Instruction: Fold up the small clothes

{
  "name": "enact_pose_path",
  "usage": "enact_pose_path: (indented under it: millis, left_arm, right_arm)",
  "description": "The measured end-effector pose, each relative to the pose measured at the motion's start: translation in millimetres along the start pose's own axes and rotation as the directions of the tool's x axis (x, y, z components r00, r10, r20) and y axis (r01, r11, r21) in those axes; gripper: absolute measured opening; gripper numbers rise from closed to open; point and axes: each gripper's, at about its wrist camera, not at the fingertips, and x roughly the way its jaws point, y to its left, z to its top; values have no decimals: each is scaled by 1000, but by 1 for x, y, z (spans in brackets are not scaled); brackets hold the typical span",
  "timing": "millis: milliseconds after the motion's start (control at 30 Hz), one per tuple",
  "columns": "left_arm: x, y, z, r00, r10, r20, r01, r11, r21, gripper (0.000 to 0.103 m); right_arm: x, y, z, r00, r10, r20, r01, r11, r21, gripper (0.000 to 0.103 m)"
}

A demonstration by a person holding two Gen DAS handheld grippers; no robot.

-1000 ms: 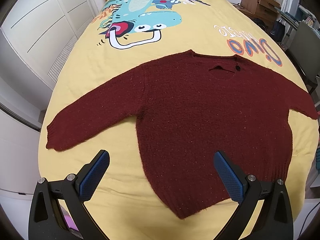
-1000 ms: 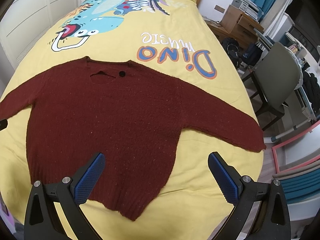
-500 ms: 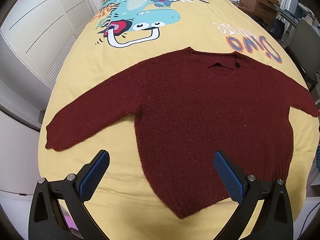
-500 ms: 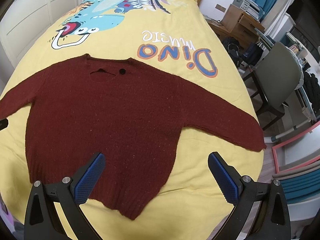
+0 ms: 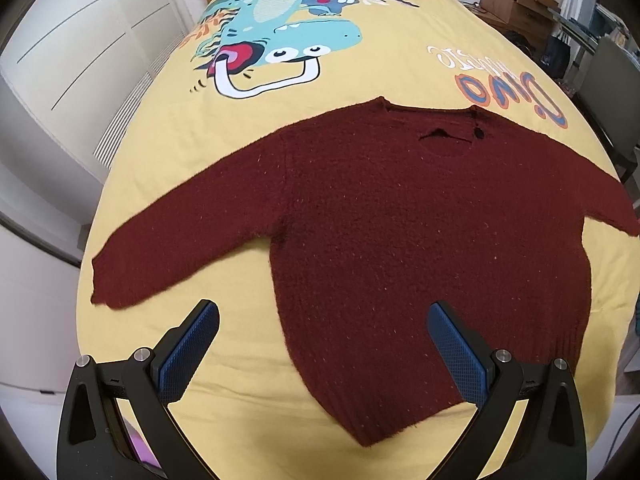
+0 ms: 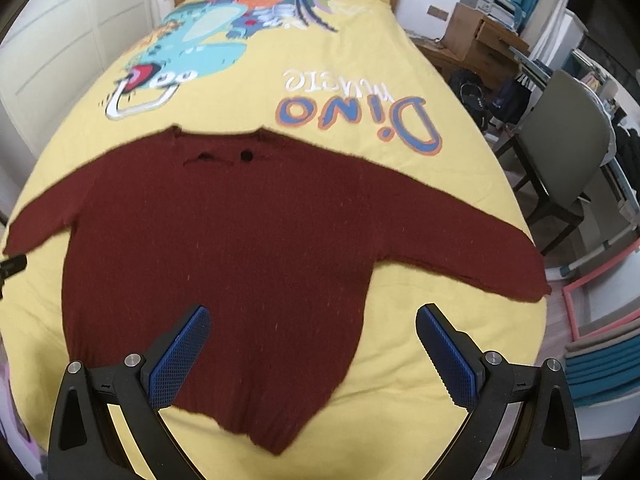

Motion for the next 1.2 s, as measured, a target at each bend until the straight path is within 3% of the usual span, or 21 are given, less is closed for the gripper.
enact_pose_path:
  millis: [233, 400, 500, 633, 867, 1033, 1100, 1167, 1200]
  left_arm:
    - [15, -4, 12, 999, 36, 14, -37, 998, 48, 102]
    - [35, -6, 19, 1000, 26, -12, -25, 999, 47, 102]
    - [46, -7, 22, 1000, 4, -31, -3, 999, 36, 102]
    - [61, -10, 26, 998, 15, -62, -12, 999, 46, 102]
    - [79, -6, 33, 996, -9, -94, 10, 1000, 8, 102]
    - [87, 1, 32, 992, 16, -122, -17, 1000, -8, 102]
    - [89, 2, 31, 992, 21, -128, -23, 1000, -11, 102]
    - [90, 4, 29, 991, 25, -133, -27, 1000, -13, 102]
    - [90, 5, 29, 991, 27, -133, -29, 1000, -13, 102]
  right_arm:
    - [22, -69, 14, 996, 27, 80, -41, 982, 182, 102]
    - [57, -133, 15, 998, 15, 58, -33, 947, 319, 102]
    - [82, -178, 11, 999, -8, 36, -8, 911, 412, 102]
    - [128, -239, -5, 991, -88, -104, 129, 855, 502, 102]
    - [193, -315, -41, 970, -44, -238, 194, 726, 659, 100]
    - [213, -352, -51, 975, -6, -223, 178, 625, 760, 98]
    - [218, -358, -50, 977, 7, -213, 165, 604, 779, 96]
    - [220, -367, -49, 981, 0, -195, 159, 576, 802, 87]
    - [220, -371, -48, 981, -3, -196, 164, 566, 808, 77]
